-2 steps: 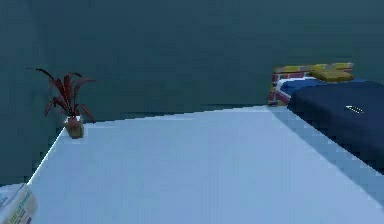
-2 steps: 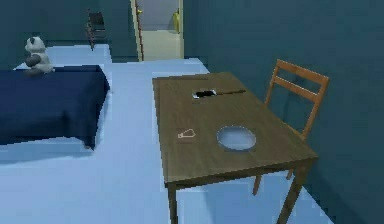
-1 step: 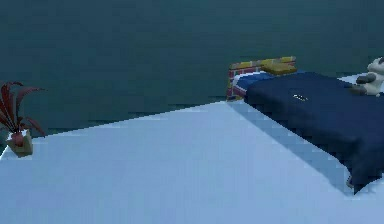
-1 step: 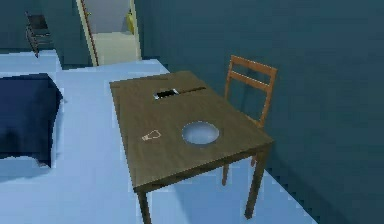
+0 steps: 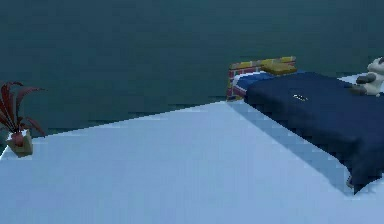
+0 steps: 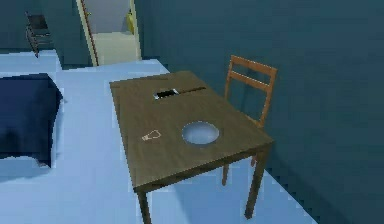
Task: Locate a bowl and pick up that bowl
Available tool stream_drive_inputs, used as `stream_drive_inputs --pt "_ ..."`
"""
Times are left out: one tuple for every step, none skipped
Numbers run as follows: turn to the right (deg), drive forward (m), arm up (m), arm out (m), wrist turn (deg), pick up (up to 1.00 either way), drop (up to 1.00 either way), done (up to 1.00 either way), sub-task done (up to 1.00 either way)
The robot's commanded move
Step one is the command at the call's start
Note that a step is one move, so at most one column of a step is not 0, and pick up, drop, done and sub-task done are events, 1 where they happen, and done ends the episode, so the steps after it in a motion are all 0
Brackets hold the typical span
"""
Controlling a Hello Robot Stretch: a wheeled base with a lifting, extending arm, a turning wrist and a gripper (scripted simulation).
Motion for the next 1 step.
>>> stream_drive_inputs --pt "0.0 0.0 0.38 0.0 0.0 0.0 0.0 0.0 0.0"
